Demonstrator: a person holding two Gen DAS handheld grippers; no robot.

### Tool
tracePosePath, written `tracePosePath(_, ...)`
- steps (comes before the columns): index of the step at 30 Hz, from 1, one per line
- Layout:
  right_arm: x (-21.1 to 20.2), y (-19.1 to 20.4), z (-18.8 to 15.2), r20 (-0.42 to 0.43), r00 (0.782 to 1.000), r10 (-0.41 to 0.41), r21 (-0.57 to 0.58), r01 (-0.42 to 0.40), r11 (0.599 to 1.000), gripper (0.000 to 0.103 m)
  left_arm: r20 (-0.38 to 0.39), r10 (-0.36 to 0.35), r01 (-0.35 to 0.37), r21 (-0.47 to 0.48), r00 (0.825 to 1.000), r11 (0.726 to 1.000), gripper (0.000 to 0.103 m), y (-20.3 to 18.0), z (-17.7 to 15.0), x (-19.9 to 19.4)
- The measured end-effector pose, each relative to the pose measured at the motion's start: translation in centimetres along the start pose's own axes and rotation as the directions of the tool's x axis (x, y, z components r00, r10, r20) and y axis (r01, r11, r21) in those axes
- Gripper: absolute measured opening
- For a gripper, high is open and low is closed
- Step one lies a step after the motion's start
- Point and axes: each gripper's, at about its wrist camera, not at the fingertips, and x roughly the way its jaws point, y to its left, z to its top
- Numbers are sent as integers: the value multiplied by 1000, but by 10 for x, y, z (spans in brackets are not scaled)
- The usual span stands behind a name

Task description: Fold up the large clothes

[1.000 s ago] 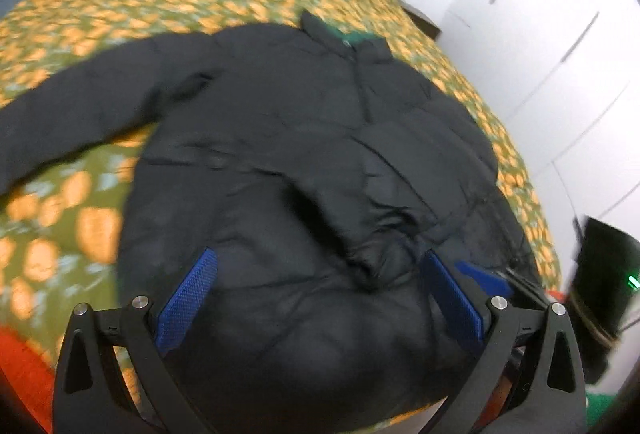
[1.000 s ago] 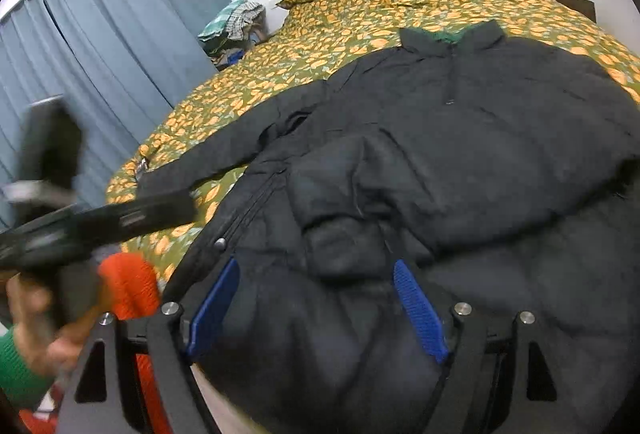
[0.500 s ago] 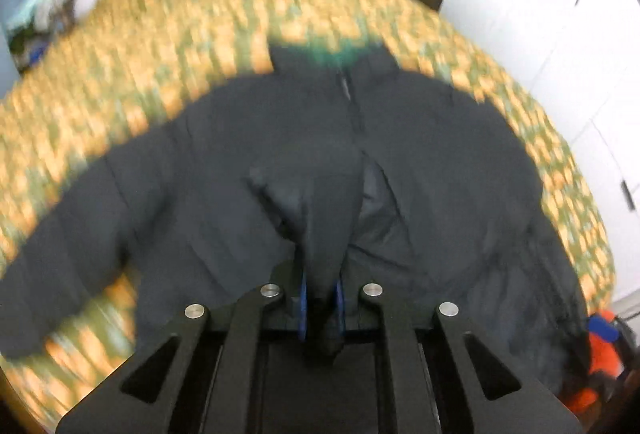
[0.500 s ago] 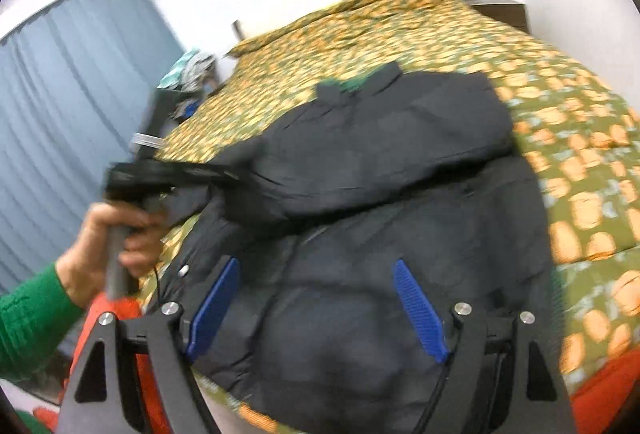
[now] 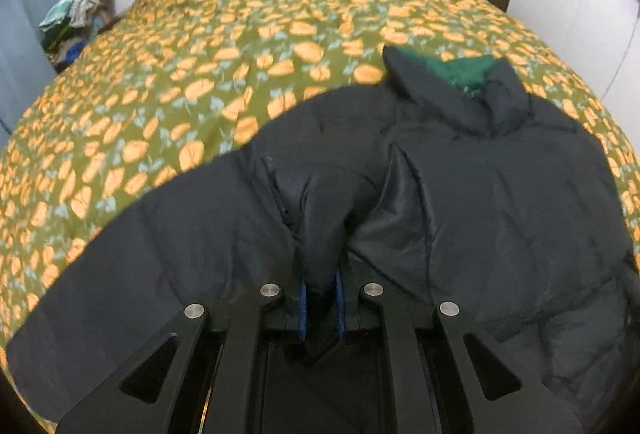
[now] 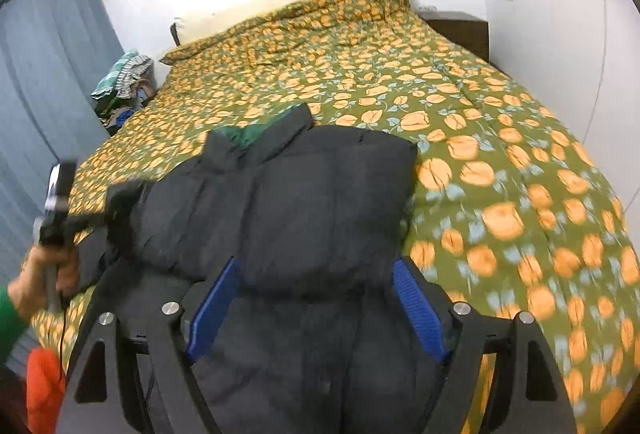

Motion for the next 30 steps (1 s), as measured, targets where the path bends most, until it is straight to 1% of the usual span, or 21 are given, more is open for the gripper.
tracePosePath(1,9,-1,6,-13,1000,-2,-1,2,1000,76,-1,-1,1,4,1000,1000,10,-2,-3,4)
tracePosePath(3,41,-1,23,-52,999,3,-5,-4,1000,69,-4,-5,5,11,1000,1000,12,-2,-7,9)
tracePosePath(5,66,5,29,-79,997,12,-36,-14,999,64,-8,-9,9,8,1000,1000,16,2,-10,17)
tracePosePath(6,84,10,28,-108,994,16,-62,-23,998,64,-11,-13,13,3,1000,1000,17,3,-11,21)
tracePosePath(8,112,13,22,-172,985,20,-81,-35,996,64,-15,-23,23,-12,1000,1000,20,8,-16,29)
tracePosePath(10,143,11,9,-257,966,-11,-92,-13,996,64,-19,-45,45,-31,999,999,22,12,-20,36)
tracePosePath(12,157,7,-2,-298,955,-12,-79,-12,997,64,-20,-60,59,-39,998,997,24,13,-25,42)
tracePosePath(13,159,6,-4,-300,954,-10,-73,-13,997,64,-20,-58,58,-35,998,998,24,11,-28,44)
tracePosePath(15,161,6,-1,-323,946,-12,-65,-10,998,64,-19,-53,53,-31,998,998,24,10,-29,47)
tracePosePath(17,161,9,8,-363,932,-21,-67,-4,998,64,-17,-51,50,-33,999,998,25,10,-31,49)
tracePosePath(18,156,10,18,-365,931,-15,-59,-7,998,64,-13,-53,53,-38,998,998,25,10,-32,50)
tracePosePath(20,145,8,41,-308,951,16,-32,-27,999,63,-1,-60,60,-48,998,997,25,11,-35,51)
tracePosePath(22,143,4,63,-253,967,2,-19,-7,1000,63,11,-66,66,-55,998,996,25,12,-38,50)
tracePosePath(24,153,-1,84,-231,973,6,11,-4,1000,63,14,-64,65,-55,998,996,26,12,-39,50)
tracePosePath(25,162,-4,90,-235,972,12,28,-6,1000,63,15,-60,61,-52,998,997,26,11,-39,50)
tracePosePath(28,195,-9,93,-235,972,-12,58,26,998,63,20,-44,45,-37,999,998,26,8,-40,50)
tracePosePath(30,217,-16,80,-259,966,-23,89,47,995,62,23,-36,36,-31,999,999,26,7,-41,50)
